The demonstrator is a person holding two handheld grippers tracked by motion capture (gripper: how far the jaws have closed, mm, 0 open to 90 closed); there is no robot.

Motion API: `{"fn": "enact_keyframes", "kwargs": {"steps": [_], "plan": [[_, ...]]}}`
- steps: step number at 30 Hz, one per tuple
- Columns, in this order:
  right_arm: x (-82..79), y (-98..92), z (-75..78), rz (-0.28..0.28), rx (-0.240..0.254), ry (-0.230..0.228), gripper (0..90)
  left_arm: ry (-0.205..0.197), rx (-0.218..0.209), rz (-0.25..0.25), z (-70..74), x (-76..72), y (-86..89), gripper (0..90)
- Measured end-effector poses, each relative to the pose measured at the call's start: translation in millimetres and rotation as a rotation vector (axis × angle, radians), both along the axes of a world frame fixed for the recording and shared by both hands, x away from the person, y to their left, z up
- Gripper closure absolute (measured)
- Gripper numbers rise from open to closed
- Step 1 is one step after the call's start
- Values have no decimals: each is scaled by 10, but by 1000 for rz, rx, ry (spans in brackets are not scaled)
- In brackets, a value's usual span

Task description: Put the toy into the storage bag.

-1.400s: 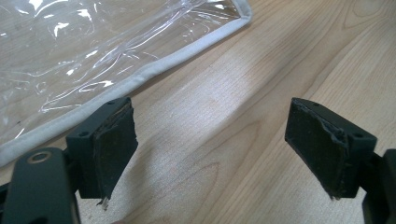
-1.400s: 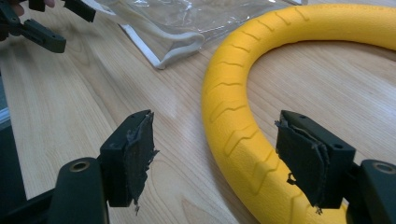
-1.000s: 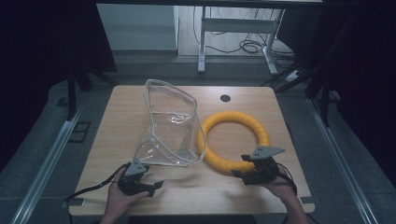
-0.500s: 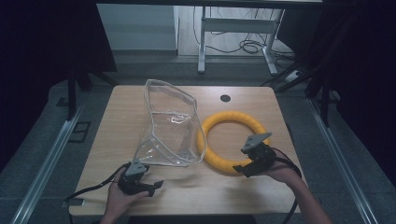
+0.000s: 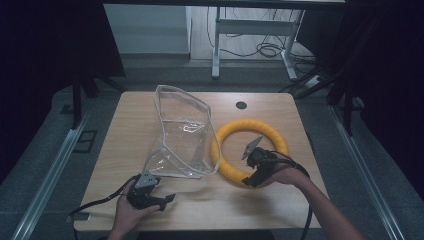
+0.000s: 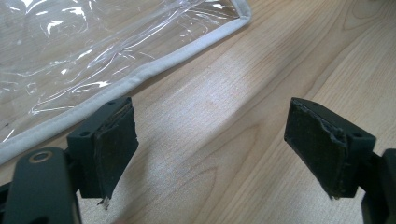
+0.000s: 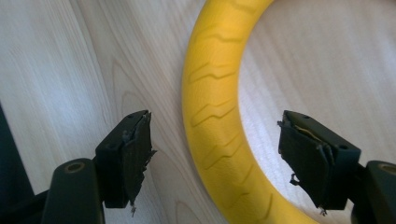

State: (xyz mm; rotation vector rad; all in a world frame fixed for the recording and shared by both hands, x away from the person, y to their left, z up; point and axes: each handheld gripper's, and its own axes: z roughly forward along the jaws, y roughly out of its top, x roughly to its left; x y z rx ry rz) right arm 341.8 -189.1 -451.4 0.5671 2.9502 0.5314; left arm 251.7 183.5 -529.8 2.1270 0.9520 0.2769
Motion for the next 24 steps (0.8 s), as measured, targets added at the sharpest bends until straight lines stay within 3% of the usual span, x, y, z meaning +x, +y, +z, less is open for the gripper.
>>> {"fn": "enact_keyframes", "kwargs": {"steps": [3, 11, 19, 24], "plan": [[3, 87, -99, 23, -65, 16, 259, 1, -2, -1, -3, 2, -3, 168], [35, 161, -235, 42, -117, 34, 261, 7, -8, 3, -6, -3, -9, 168], [95, 234, -400, 58, -188, 52, 305, 8, -8, 1, -7, -3, -10, 168], [140, 255, -452, 62, -207, 68, 349, 10, -6, 0, -13, 0, -13, 168]]}}
